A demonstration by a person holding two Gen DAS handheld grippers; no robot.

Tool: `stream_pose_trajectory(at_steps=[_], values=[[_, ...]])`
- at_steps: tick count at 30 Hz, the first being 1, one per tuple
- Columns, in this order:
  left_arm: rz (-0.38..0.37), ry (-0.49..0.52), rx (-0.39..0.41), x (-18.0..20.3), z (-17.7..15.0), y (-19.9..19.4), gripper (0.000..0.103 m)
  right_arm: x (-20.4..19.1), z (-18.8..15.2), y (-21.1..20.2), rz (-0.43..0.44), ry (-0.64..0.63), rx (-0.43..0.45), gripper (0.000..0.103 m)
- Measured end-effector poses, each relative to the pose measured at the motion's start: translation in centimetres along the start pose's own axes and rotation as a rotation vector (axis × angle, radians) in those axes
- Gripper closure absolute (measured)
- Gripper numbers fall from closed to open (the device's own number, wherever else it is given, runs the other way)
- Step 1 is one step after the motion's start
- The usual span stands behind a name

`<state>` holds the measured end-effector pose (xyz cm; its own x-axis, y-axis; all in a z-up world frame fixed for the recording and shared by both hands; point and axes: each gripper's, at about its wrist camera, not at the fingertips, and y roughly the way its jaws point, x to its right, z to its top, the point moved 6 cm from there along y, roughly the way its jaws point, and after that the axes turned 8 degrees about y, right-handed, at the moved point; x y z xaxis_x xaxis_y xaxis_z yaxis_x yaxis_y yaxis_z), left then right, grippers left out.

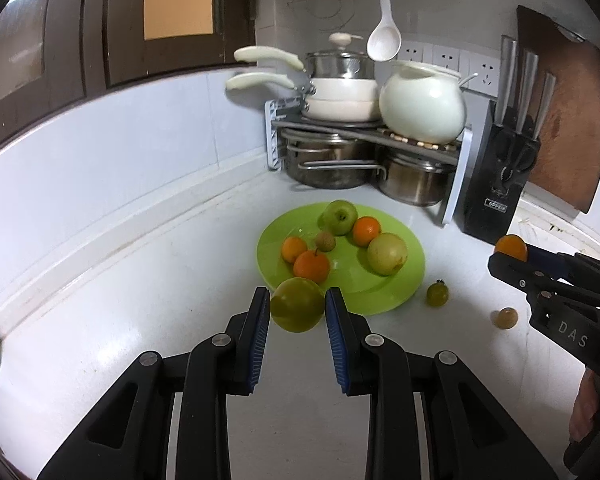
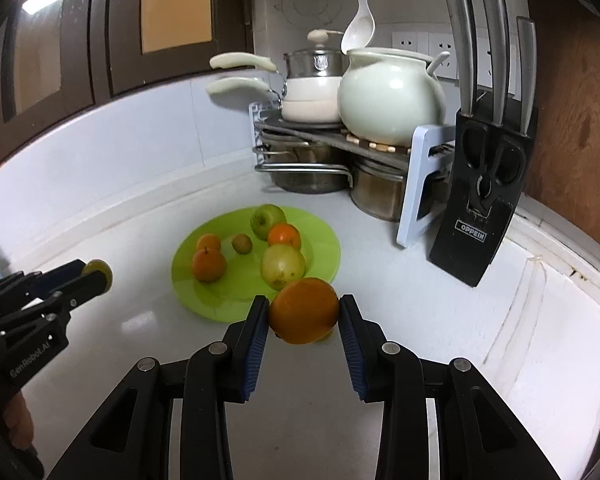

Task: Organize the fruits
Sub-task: 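Carry the green citrus in the left tool while the right tool carries the small orange to the plate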

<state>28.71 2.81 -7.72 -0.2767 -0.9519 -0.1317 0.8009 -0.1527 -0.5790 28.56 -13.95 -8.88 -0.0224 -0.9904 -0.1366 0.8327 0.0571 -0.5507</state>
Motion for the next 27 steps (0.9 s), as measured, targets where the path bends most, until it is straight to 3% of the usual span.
stream_pose_trajectory(at_steps=[12,27], values=[[-0.007,0.039,0.081,1.0,2.8,-1.0,0.074,-0.9,2.6,-1.0,0.050,-0.025,0.061,0.066],[-0.018,0.052,0.115,0.2,6.3,1.3,0.074,-3.0,5.8,2.4,0.073,-0.039,0.063,0.066]])
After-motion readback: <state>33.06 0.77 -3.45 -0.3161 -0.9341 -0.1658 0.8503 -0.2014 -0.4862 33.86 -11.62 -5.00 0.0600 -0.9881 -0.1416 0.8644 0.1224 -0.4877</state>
